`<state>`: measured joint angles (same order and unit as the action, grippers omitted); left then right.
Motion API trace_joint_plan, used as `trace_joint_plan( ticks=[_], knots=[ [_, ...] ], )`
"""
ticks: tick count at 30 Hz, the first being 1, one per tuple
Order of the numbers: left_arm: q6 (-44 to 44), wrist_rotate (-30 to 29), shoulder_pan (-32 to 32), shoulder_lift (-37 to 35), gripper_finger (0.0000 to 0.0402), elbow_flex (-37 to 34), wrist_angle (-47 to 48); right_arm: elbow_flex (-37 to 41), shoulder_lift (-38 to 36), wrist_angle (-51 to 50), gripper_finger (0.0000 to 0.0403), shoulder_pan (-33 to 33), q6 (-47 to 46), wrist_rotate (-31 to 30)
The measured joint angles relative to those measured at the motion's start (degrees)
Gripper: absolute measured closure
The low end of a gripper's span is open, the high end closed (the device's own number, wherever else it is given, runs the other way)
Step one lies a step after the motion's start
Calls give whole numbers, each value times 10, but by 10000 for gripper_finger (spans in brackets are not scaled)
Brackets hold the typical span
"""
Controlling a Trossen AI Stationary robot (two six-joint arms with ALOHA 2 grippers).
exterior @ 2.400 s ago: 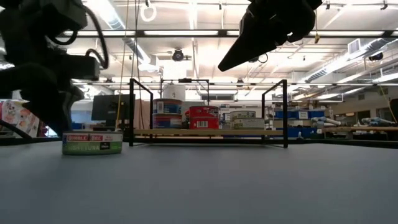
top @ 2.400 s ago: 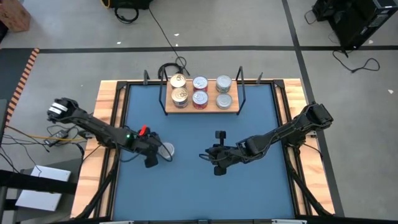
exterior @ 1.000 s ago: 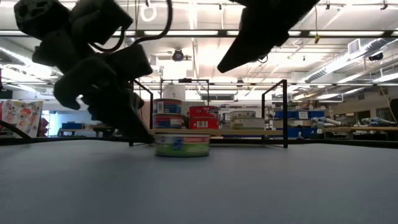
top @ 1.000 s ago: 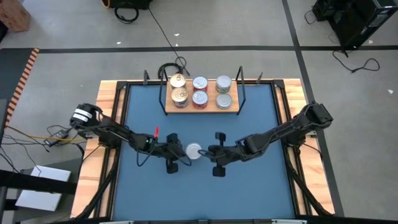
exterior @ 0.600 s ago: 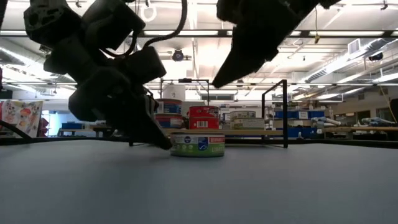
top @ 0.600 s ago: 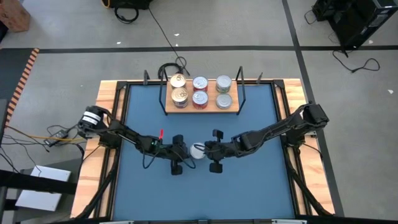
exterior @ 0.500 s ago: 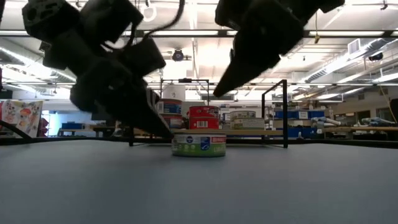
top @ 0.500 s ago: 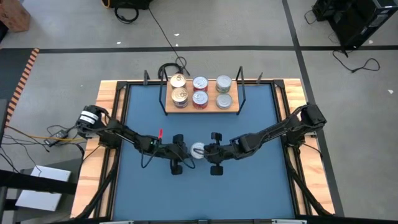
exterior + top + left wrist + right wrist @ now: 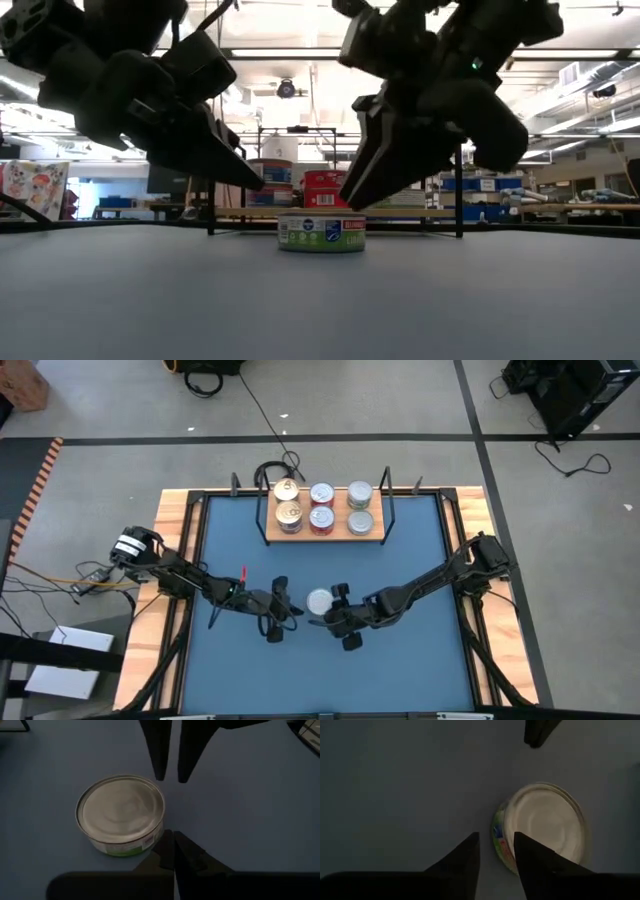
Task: Stack canned seafood by type on shelf
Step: Stack the green tuna can on top of the other green tuna can on the shelf
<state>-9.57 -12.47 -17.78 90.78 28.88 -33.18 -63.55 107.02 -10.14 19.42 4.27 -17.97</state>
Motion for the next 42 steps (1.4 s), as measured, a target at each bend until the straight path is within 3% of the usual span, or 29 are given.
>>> trace_joint_plan(
  ticks=[18, 34, 42],
  knots=[
    [2, -1, 0, 0, 401, -3, 2, -3, 40, 22, 320, -15, 63, -38],
    [3, -1, 0, 0, 401, -3, 1, -12, 44, 13, 293, -23, 75, -63],
    [3, -1, 0, 0, 401, -3, 0, -12, 44, 11, 322, -30, 94, -61]
  ],
)
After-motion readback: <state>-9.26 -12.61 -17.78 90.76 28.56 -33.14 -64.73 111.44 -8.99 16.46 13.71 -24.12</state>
